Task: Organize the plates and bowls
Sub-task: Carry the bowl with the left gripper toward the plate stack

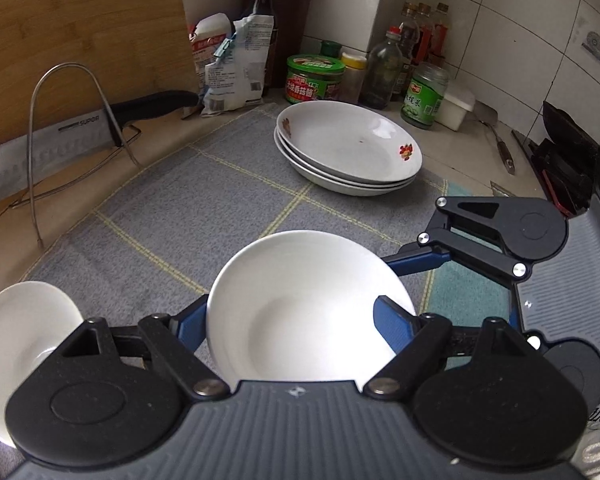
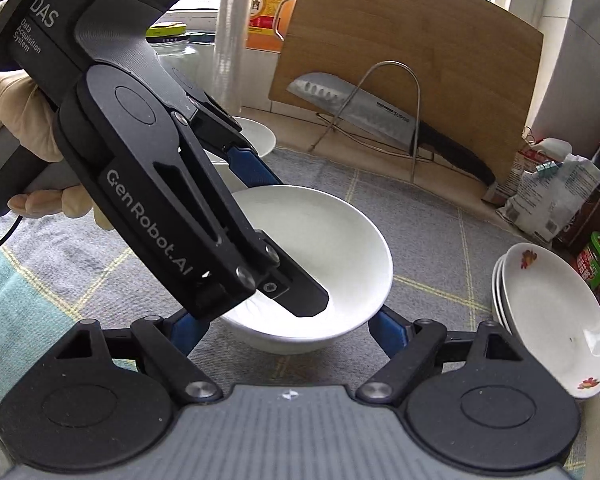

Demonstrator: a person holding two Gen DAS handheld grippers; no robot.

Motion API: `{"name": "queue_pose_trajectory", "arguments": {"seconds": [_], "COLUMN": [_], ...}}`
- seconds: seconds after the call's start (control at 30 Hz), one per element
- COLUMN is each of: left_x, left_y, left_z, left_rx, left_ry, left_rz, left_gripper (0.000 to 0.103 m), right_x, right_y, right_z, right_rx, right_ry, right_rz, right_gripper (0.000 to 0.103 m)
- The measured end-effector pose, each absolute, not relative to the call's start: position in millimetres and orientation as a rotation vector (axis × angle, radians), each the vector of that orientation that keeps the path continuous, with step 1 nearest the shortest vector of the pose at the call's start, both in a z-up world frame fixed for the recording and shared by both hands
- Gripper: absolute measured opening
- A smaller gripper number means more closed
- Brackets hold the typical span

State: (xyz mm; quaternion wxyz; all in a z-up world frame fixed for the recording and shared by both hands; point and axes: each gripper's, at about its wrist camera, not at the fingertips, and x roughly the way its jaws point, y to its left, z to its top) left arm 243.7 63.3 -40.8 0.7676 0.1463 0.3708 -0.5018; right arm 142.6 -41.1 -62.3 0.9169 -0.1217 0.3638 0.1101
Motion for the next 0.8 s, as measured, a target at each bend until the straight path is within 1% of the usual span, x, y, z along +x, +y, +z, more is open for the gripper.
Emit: {"name": "queue_pose_trajectory", "arguments": {"seconds": [0.23, 0.8], "left_x": [250.4, 255.6], "left_y": [46.2, 37.5], "left_z": [-46.7, -55.8], "left_rx": [0.309, 0.311], "left_ry": [0.803, 0.823], "left_rz": [-1.105, -1.093], "left_gripper": [0.084, 0.084], "right_x": [150.6, 157.3], "right_y": [-55.0, -63.4], "right_z": [-66.9, -71.5], "right_rx": [-0.238, -0.185], "right_ry": [0.77, 0.802], "right_rz": [0.195, 0.2], "right_gripper": [0.089, 0.089]}}
